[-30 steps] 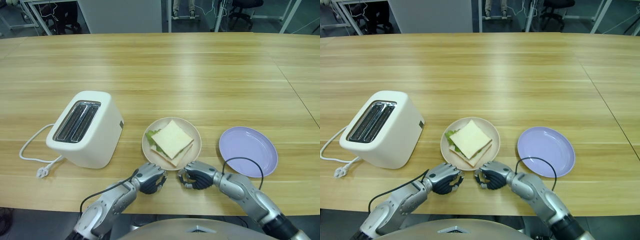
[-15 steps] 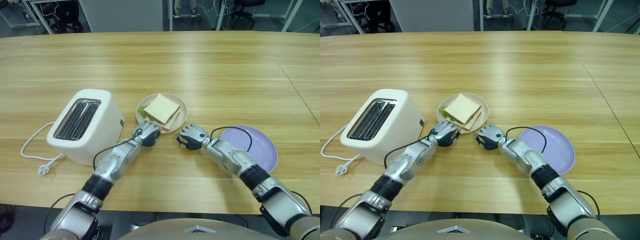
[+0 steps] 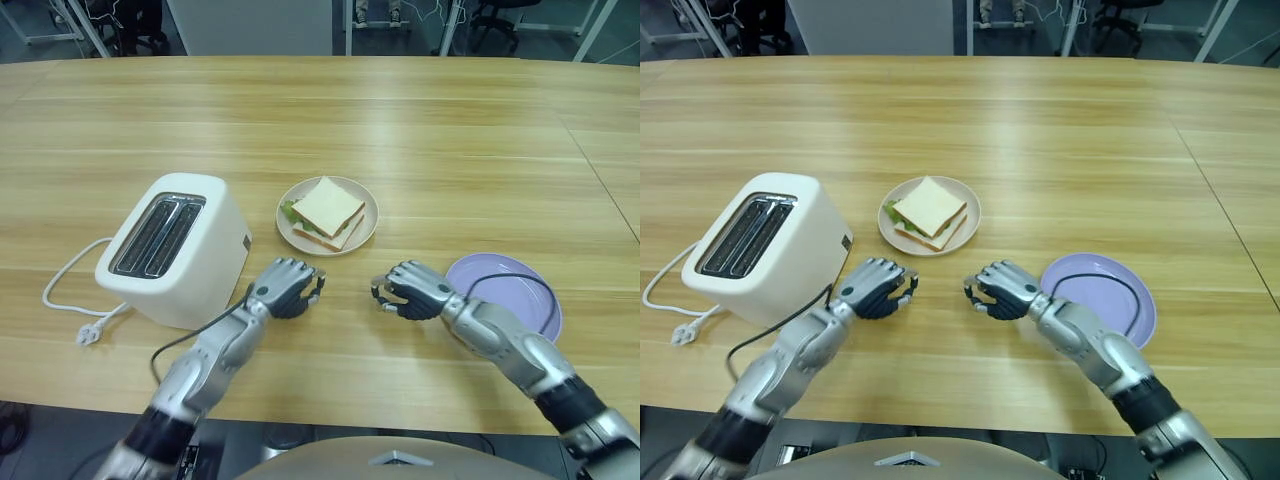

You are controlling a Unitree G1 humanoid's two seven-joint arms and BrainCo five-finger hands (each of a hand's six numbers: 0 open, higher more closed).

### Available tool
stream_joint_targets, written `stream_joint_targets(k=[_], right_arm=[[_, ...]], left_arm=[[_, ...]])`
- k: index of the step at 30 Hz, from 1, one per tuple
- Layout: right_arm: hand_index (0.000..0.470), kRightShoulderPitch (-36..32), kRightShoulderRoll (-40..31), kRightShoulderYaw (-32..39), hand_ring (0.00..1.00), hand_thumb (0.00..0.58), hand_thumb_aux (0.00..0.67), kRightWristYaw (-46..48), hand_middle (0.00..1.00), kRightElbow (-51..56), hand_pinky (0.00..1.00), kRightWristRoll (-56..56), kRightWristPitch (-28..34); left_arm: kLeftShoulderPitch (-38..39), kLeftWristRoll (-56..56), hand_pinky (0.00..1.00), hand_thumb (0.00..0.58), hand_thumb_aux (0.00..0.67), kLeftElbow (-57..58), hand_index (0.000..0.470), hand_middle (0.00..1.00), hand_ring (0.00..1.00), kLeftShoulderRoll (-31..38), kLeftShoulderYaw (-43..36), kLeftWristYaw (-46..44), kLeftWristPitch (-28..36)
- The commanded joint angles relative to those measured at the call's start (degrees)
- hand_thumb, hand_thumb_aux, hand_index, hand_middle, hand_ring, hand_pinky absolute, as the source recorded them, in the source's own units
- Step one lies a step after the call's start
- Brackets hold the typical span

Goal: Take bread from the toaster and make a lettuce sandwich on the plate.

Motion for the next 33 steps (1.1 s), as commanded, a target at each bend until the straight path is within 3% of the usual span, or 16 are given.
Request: stream_joint_targets(k=[1,2,3,4,9,15,23,33], right_arm=[[0.0,8.8,3.3,-9.8,0.56,0.0,0.0,4.5,0.56,-15.8,0.56,25.5,7.0],[0.0,11.1,4.6,-11.4,0.29,0.0,0.0,4.7,0.29,-19.4,0.29,31.4,9.0],[0.0,12.9,6.0,-12.6,0.06,0.0,0.0,4.8,0.06,-22.2,0.06,36.7,11.2],[0.0,14.3,7.4,-13.7,0.0,0.0,0.0,4.6,0.0,-24.4,0.0,41.3,13.3],[0.0,15.6,13.6,-15.0,0.0,0.0,0.0,5.2,0.0,-26.7,0.0,53.9,19.5],[0.0,14.9,16.5,-14.5,0.0,0.0,0.0,7.1,0.0,-27.0,0.0,56.1,23.2],[0.0,16.6,17.9,-15.7,0.0,0.0,0.0,9.0,0.0,-31.7,0.0,61.3,25.9],[0.0,16.5,19.5,-20.5,0.0,0.0,0.0,4.2,0.0,-33.4,0.0,60.6,29.3]], left_arm=[[12.6,-14.5,0.23,0.0,0.0,-20.5,0.0,0.23,0.23,-7.5,5.0,-2.9,7.6],[15.4,-18.5,0.0,0.0,0.0,-24.4,0.0,0.0,0.0,-10.6,5.2,-2.4,9.2],[17.7,-22.7,0.0,0.0,0.0,-27.6,0.0,0.0,0.0,-13.8,5.0,-1.6,10.9],[20.2,-27.7,0.0,0.0,0.0,-30.6,0.0,0.0,0.0,-17.5,4.1,-0.2,12.4],[27.2,-39.4,0.0,0.0,0.0,-35.0,0.0,0.0,0.0,-27.1,-0.2,3.4,12.0],[28.8,-45.6,0.0,0.0,0.0,-29.4,0.0,0.0,0.0,-30.3,2.5,5.3,5.5],[34.6,-55.1,0.0,0.0,0.0,-30.0,0.0,0.0,0.0,-30.3,4.0,4.5,-2.7],[36.1,-57.2,0.0,0.0,0.0,-31.0,0.0,0.0,0.0,-27.2,7.1,3.9,-5.0]])
